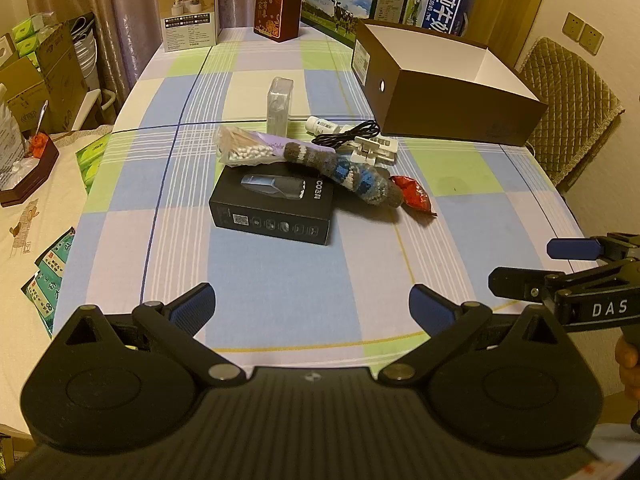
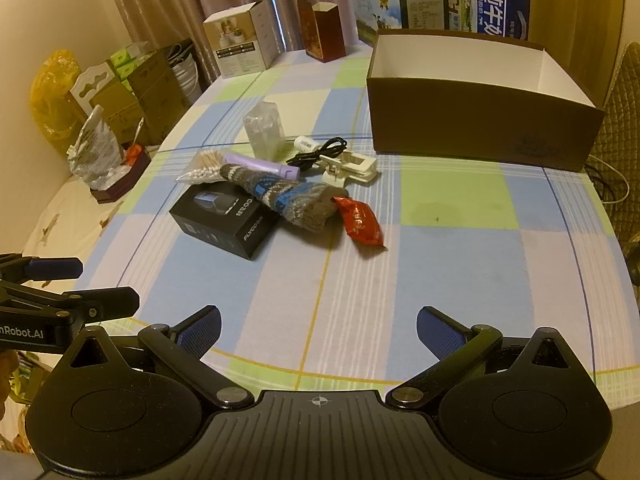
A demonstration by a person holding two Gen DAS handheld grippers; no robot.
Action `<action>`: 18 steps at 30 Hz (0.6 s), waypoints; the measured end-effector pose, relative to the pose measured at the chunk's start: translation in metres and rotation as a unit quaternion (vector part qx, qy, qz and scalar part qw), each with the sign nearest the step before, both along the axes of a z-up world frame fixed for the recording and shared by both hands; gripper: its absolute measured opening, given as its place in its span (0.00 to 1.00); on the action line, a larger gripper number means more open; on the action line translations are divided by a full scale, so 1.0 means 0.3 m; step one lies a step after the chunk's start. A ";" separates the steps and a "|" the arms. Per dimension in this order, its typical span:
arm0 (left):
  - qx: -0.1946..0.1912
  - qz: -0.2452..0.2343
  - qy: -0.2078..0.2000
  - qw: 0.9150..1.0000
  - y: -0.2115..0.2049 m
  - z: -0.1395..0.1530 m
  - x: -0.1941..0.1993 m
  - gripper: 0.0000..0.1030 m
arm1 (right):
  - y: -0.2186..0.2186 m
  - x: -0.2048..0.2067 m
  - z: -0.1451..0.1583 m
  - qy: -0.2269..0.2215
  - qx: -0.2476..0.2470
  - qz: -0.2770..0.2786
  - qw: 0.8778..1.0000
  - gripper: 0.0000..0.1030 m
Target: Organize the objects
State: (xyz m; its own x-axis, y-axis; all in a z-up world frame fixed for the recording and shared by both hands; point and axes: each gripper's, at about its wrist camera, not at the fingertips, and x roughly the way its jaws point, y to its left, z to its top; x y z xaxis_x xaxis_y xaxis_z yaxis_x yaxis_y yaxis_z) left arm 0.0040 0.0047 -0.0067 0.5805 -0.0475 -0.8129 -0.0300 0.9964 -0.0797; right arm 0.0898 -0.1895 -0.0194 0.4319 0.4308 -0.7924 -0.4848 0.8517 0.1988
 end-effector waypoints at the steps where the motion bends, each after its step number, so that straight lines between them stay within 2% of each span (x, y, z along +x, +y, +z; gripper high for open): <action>1: 0.000 0.000 0.000 1.000 0.000 0.000 0.000 0.99 | -0.001 0.002 0.000 0.000 0.000 0.000 1.000 0.98; 18: 0.000 0.001 0.003 1.000 -0.015 0.002 0.016 0.99 | -0.006 0.022 -0.001 0.002 -0.001 0.002 1.000 0.98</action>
State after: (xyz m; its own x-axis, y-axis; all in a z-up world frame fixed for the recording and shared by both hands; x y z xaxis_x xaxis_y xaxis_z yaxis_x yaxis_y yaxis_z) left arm 0.0088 0.0002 -0.0061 0.5753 -0.0462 -0.8167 -0.0326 0.9963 -0.0793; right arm 0.0963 -0.1913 -0.0197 0.4274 0.4300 -0.7952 -0.4873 0.8505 0.1980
